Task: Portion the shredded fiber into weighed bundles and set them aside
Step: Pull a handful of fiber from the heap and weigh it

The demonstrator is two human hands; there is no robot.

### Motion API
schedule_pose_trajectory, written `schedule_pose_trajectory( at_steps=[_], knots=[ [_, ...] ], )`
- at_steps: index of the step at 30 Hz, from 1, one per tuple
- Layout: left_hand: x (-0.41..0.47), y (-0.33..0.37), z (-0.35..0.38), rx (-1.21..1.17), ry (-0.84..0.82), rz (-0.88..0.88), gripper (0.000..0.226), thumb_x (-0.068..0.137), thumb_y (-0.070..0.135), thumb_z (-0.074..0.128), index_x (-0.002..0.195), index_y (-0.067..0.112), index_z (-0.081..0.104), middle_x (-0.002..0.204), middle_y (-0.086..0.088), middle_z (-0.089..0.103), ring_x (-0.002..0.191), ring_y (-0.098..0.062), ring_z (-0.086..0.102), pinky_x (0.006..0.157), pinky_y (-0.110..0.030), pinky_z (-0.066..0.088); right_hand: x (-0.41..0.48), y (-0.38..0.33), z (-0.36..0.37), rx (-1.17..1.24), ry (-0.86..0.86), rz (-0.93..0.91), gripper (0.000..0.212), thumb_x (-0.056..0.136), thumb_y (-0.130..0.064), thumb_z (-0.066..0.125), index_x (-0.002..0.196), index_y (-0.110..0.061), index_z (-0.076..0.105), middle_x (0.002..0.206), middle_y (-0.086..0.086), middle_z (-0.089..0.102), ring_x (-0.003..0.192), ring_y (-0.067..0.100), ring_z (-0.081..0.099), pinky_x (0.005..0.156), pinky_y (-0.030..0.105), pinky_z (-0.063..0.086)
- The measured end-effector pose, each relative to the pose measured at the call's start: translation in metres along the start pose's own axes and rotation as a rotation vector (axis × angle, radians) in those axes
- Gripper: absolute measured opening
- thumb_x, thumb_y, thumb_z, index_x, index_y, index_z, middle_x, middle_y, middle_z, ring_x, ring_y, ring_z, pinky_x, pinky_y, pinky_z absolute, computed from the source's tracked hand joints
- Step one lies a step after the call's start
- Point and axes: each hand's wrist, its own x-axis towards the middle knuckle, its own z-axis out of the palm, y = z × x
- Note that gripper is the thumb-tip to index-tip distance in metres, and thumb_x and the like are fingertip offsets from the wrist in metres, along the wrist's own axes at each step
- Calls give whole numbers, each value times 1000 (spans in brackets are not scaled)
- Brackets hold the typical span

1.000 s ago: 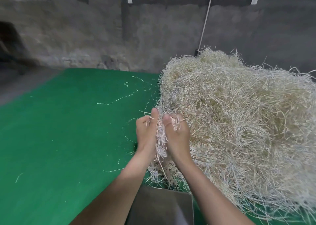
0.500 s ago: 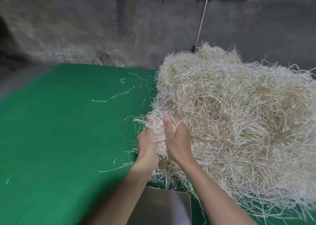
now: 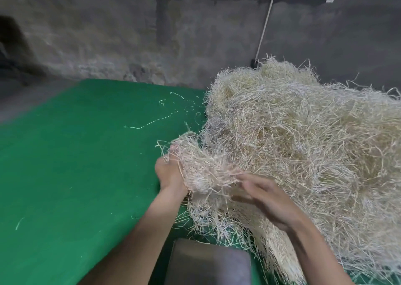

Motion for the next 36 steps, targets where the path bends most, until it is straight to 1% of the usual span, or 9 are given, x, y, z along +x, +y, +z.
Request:
schedule_pose_trajectory(
  at_steps=[4, 9, 13, 17, 20, 24, 28, 31, 36],
  knots=[
    [-6, -9, 11, -26, -51, 95, 19, 97, 5, 37, 98, 7, 56, 73, 0, 46, 65, -9, 48, 79, -28, 46, 3, -3, 17, 90, 538, -206, 58, 62, -63, 65, 107, -26, 66, 122, -5, 63, 113, 15, 59, 76, 23, 55],
    [-43, -34, 21, 204, -335, 350, 40, 90, 10, 57, 128, 11, 44, 96, 12, 49, 78, 13, 53, 66, -4, 42, 43, -13, 56, -321, 419, -147, 54, 84, -57, 56, 134, -53, 34, 149, -21, 27, 137, 4, 27, 105, 33, 28],
    [-49, -39, 1, 59, -469, 1, 65, 84, 30, 62, 142, 25, 33, 127, 11, 48, 112, -9, 50, 101, -35, 37, 60, -11, 31, 200, 699, 37, 66, 92, -47, 50, 147, -22, 25, 154, 5, 27, 121, 16, 45, 95, 33, 36],
    [-64, -50, 4, 94, -487, -153, 74, 84, 38, 60, 148, 21, 28, 140, -1, 42, 95, -10, 59, 102, -46, 44, 54, -4, 40, 282, 603, 69, 74, 87, -62, 44, 149, -29, 21, 156, -6, 16, 141, 22, 21, 107, 56, 21],
    [-49, -38, 14, 65, -371, -102, 51, 98, 13, 47, 146, 11, 31, 137, -7, 49, 112, -17, 60, 98, -38, 48, 42, -2, 40, 162, 603, -78, 49, 87, -59, 45, 116, -22, 57, 103, -1, 65, 89, 15, 62, 83, 19, 48],
    [-39, -27, 25, -116, -358, -146, 29, 102, 21, 36, 106, -1, 54, 84, -13, 71, 71, -15, 70, 60, -24, 55, 35, -2, 61, -180, 567, -164, 46, 95, -42, 43, 57, -16, 47, 39, -13, 36, 36, 7, 32, 40, 10, 30],
    [-55, -37, 18, 205, -429, 1, 30, 99, 26, 45, 86, 5, 61, 60, -4, 61, 51, -13, 61, 44, -21, 47, 49, -6, 42, -257, 643, -89, 29, 96, -8, 50, 68, -8, 60, 62, -5, 51, 45, 5, 37, 46, 16, 31],
    [-37, -36, 14, 305, -352, 145, 24, 99, 13, 39, 85, 3, 56, 61, -3, 54, 52, -15, 53, 51, -31, 47, 38, 0, 57, -233, 601, -176, 31, 95, -34, 47, 67, -23, 47, 55, -12, 47, 43, 6, 38, 44, 16, 34],
    [-25, -29, 7, 487, -438, 341, 12, 93, 12, 56, 89, 16, 67, 56, 13, 63, 41, 1, 48, 41, -13, 39, 33, 8, 56, 162, 514, -28, 46, 88, -60, 43, 131, -46, 33, 147, -2, 33, 126, 18, 40, 104, 53, 36]
  ],
)
